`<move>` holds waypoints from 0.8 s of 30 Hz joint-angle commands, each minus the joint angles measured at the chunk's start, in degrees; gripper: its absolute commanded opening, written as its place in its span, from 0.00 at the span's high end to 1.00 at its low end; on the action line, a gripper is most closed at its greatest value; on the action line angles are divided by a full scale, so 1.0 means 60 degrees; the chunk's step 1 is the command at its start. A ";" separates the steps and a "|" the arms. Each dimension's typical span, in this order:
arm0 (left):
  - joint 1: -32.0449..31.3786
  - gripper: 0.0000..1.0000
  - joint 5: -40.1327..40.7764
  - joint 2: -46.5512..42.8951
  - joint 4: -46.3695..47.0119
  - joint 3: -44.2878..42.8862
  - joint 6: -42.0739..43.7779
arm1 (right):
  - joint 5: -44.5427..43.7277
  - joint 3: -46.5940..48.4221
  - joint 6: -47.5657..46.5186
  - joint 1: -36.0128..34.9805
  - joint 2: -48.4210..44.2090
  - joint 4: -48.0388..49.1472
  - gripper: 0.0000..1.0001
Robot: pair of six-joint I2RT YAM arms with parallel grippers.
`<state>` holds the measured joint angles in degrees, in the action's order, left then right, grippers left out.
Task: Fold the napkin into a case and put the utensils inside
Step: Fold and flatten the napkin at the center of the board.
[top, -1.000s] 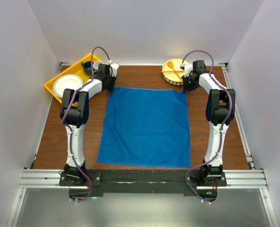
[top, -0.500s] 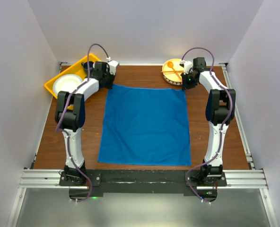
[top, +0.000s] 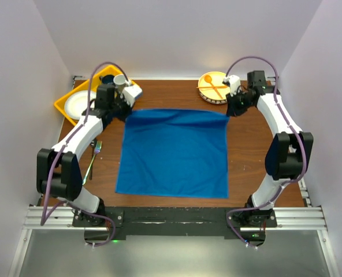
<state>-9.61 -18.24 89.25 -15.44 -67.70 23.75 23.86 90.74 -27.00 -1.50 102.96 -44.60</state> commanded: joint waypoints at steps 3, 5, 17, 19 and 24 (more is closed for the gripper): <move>0.0063 1.00 -0.0578 -0.1808 -0.1380 0.2478 0.1972 | 0.0799 -0.2376 -0.0875 -0.0160 -0.1250 -0.1196 1.00; 0.0048 1.00 -0.0535 -0.1940 -0.1600 0.3135 0.2428 | 0.0567 -0.3314 -0.0818 -0.0263 -0.1324 -0.0860 1.00; 0.0034 1.00 0.0447 0.0634 -0.0402 0.3112 0.1433 | -0.1192 -0.2499 0.0033 -0.0571 0.1647 0.1193 1.00; 0.0034 1.00 0.0710 0.0856 -0.0225 0.2891 0.1185 | -0.1440 -0.1737 -0.0026 -0.0571 0.2146 0.1091 1.00; 0.0136 1.00 0.0627 0.0931 -0.0501 0.1954 0.1241 | -0.1457 -0.0316 -0.0289 -0.0571 0.2236 0.0272 1.00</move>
<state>-9.50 -14.61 94.67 -18.17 -51.92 31.86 18.87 83.88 -27.05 -4.97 116.46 -42.26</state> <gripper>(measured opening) 0.026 0.014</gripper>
